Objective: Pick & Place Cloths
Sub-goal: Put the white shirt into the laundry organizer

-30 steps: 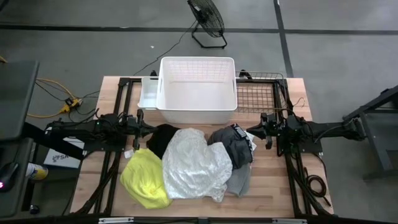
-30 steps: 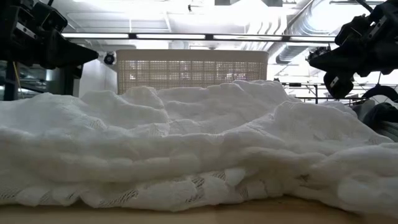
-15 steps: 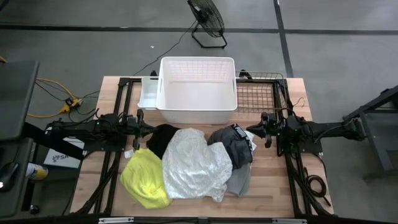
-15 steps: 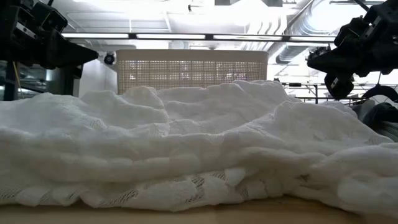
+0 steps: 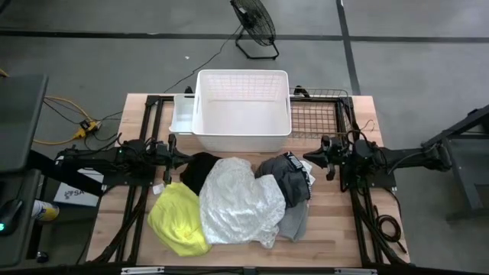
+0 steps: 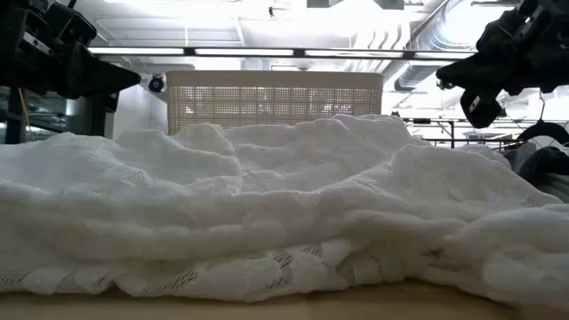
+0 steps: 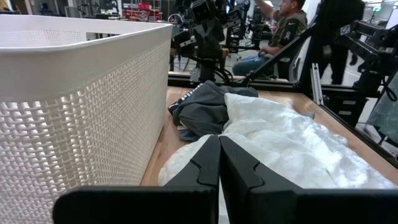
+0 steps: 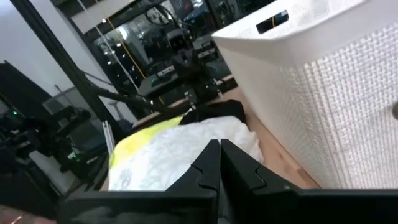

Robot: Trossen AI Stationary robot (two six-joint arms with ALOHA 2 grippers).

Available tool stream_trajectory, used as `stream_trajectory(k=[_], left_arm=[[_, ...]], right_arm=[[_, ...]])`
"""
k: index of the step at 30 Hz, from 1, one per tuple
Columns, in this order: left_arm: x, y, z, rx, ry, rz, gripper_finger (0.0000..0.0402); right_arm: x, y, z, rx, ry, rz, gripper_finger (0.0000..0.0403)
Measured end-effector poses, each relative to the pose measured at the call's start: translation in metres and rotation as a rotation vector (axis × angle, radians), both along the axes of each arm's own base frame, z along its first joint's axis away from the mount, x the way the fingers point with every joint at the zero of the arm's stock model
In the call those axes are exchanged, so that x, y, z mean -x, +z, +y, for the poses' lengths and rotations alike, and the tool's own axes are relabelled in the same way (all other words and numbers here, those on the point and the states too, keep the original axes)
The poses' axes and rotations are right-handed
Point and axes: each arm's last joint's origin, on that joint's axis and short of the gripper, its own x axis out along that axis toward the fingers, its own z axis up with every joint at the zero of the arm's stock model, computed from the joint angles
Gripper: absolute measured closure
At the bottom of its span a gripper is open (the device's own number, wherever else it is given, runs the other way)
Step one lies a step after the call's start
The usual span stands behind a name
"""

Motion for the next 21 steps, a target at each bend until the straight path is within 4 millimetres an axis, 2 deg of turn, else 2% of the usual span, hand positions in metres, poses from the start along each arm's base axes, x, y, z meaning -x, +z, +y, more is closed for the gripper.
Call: stream_trajectory(k=[13, 21], left_arm=[[0.0, 0.0, 0.0, 0.0, 0.0, 0.001, 0.0401], [0.0, 0.0, 0.0, 0.0, 0.0, 0.001, 0.0401]], right_arm=[[-0.022, 0.024, 0.029, 0.074, 0.072, 0.121, 0.0399], [-0.041, 0.042, 0.052, 0.345, 0.162, 0.171, 0.0399]])
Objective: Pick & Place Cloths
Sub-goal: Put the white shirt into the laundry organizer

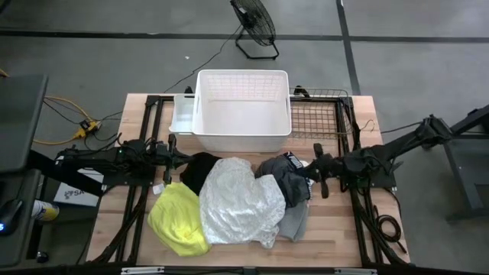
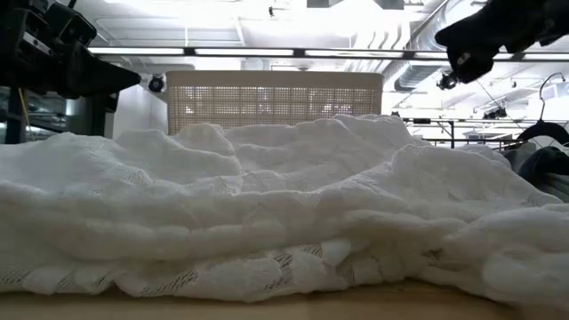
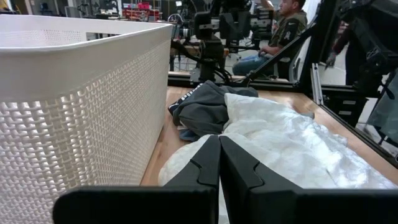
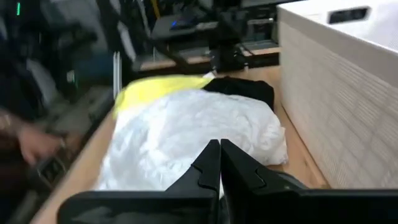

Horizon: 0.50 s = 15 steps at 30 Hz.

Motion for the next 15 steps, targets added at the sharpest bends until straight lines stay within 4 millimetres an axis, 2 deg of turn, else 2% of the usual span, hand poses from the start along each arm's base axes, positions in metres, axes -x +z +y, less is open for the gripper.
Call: stream_trajectory(k=[7, 15], left_arm=[[0.0, 0.0, 0.0, 0.0, 0.0, -0.001, 0.0401], [0.0, 0.0, 0.0, 0.0, 0.0, 0.0, 0.0401]], right_arm=[[-0.015, 0.01, 0.011, 0.09, 0.099, 0.024, 0.0399], [-0.045, 0.027, 0.025, 0.237, 0.149, 0.076, 0.0399]])
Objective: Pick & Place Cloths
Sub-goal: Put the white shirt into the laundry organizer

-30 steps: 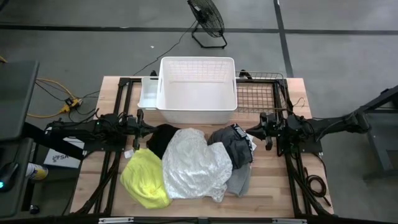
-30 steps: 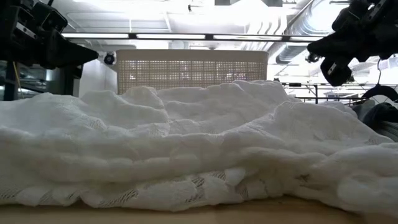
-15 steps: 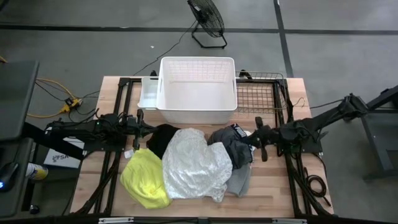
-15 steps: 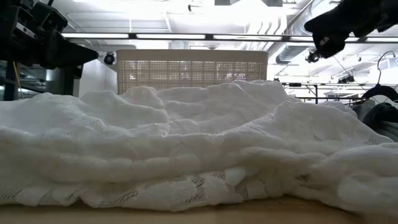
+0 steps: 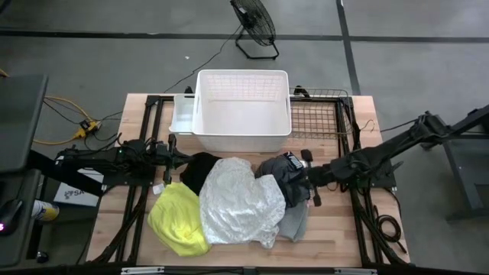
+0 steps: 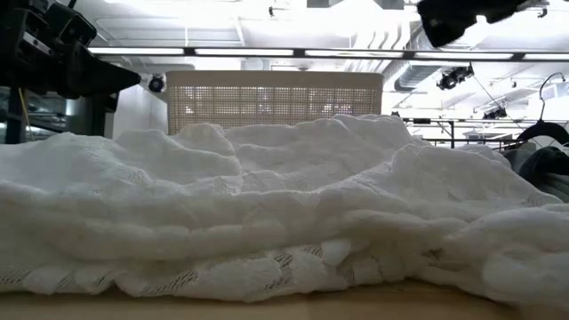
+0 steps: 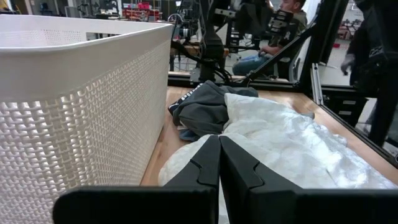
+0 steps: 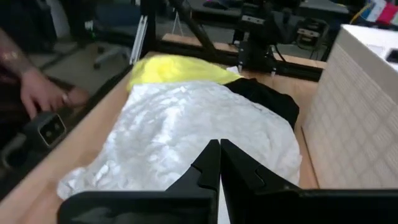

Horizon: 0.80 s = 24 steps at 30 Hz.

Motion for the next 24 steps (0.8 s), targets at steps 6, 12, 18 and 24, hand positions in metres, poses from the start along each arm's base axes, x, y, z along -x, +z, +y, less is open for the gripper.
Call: stream_trajectory(k=[6, 12, 18, 24], left_arm=[[0.0, 0.0, 0.0, 0.0, 0.0, 0.0, 0.0401], [0.0, 0.0, 0.0, 0.0, 0.0, 0.0, 0.0401], [0.0, 0.0, 0.0, 0.0, 0.0, 0.0, 0.0401], [0.0, 0.0, 0.0, 0.0, 0.0, 0.0, 0.0401]], right_arm=[[-0.024, 0.009, 0.011, 0.06, 0.024, 0.048, 0.0399], [-0.044, 0.012, 0.021, 0.074, 0.029, 0.064, 0.0399], [-0.065, 0.013, 0.03, 0.079, 0.031, 0.099, 0.0399], [-0.08, 0.011, 0.042, 0.12, 0.07, 0.217, 0.0399]])
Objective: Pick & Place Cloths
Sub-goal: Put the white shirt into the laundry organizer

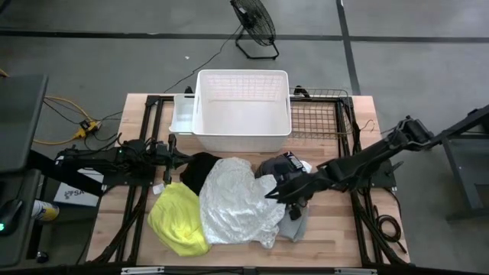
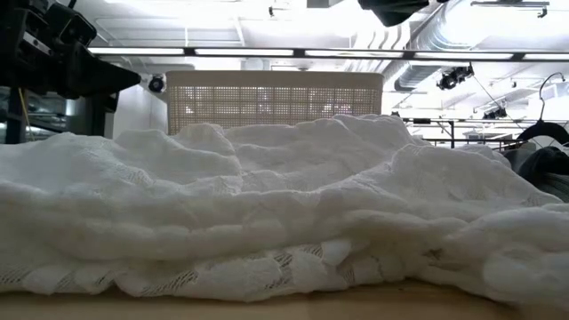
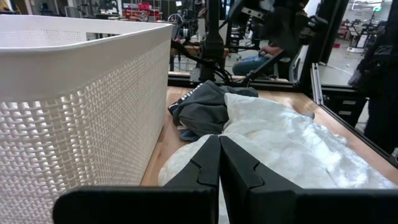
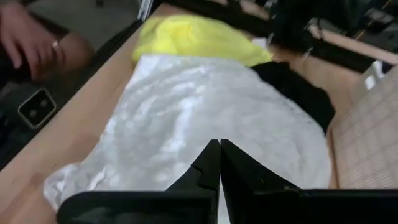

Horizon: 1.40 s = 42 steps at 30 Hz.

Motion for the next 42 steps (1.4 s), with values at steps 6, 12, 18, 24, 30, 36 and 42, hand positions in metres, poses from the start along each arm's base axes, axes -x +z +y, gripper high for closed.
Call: stream_trajectory(k=[6, 12, 18, 24, 30, 36, 42], left_arm=[[0.0, 0.0, 0.0, 0.0, 0.0, -0.001, 0.0401], [0.0, 0.0, 0.0, 0.0, 0.0, 0.0, 0.0401], [0.0, 0.0, 0.0, 0.0, 0.0, 0.0, 0.0401], [0.0, 0.0, 0.0, 0.0, 0.0, 0.0, 0.0401], [0.0, 0.0, 0.0, 0.0, 0.0, 0.0, 0.0401], [0.0, 0.0, 0.0, 0.0, 0.0, 0.0, 0.0401], [0.0, 0.0, 0.0, 0.0, 0.0, 0.0, 0.0401]], right_arm=[[-0.012, 0.004, 0.006, -0.027, -0.039, 0.074, 0.0399], [-0.028, 0.015, 0.014, -0.131, -0.095, 0.071, 0.0399], [-0.049, 0.025, 0.024, -0.182, -0.119, 0.054, 0.0399], [-0.062, 0.022, 0.03, -0.224, -0.19, 0.143, 0.0399], [-0.063, 0.016, 0.031, -0.222, -0.271, 0.302, 0.0374], [-0.059, 0.006, 0.03, -0.173, -0.311, 0.402, 0.0294], [-0.067, -0.008, 0.03, -0.042, -0.213, 0.415, 0.0215]])
